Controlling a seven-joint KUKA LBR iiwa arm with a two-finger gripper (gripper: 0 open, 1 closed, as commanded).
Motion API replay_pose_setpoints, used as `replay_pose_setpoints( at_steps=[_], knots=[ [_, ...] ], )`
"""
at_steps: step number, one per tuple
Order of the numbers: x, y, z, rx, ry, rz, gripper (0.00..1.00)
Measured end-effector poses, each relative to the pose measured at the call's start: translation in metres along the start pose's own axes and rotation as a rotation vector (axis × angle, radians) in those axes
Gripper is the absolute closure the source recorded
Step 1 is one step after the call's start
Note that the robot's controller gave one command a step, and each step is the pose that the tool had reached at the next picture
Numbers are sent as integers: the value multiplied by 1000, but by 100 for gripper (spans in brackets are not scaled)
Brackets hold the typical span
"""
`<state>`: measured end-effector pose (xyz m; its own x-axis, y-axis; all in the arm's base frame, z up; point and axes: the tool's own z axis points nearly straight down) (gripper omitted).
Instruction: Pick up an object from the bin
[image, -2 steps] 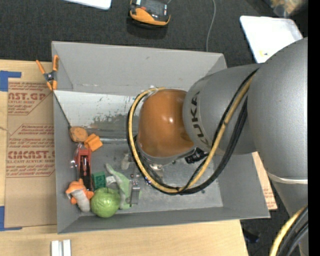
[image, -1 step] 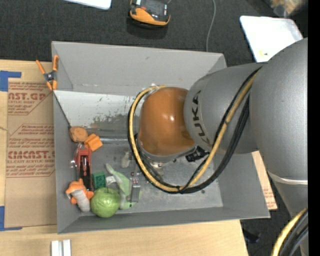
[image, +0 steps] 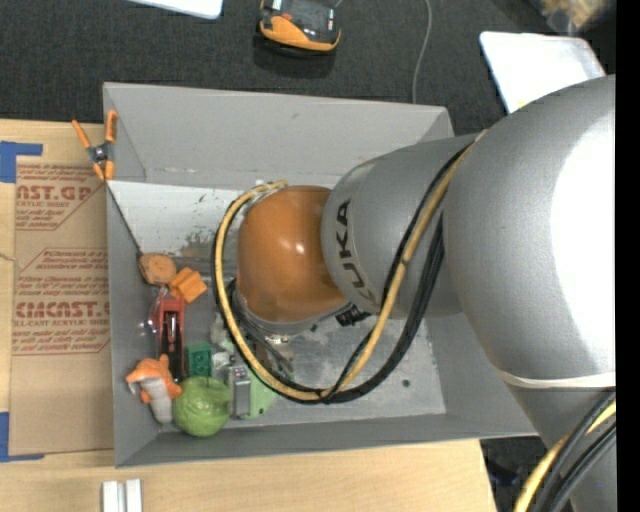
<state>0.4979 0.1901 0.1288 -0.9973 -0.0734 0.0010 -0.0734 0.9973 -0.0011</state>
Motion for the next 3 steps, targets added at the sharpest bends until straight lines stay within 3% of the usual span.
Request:
replay_pose_setpoints(
  at_steps=[1,2,3],
  knots=[
    [-6,18,15,-3,-1,-80,0],
    [-70,24,-11,-1,0,-167,0],
    [-33,17,-55,0,10,-212,0]
  ],
)
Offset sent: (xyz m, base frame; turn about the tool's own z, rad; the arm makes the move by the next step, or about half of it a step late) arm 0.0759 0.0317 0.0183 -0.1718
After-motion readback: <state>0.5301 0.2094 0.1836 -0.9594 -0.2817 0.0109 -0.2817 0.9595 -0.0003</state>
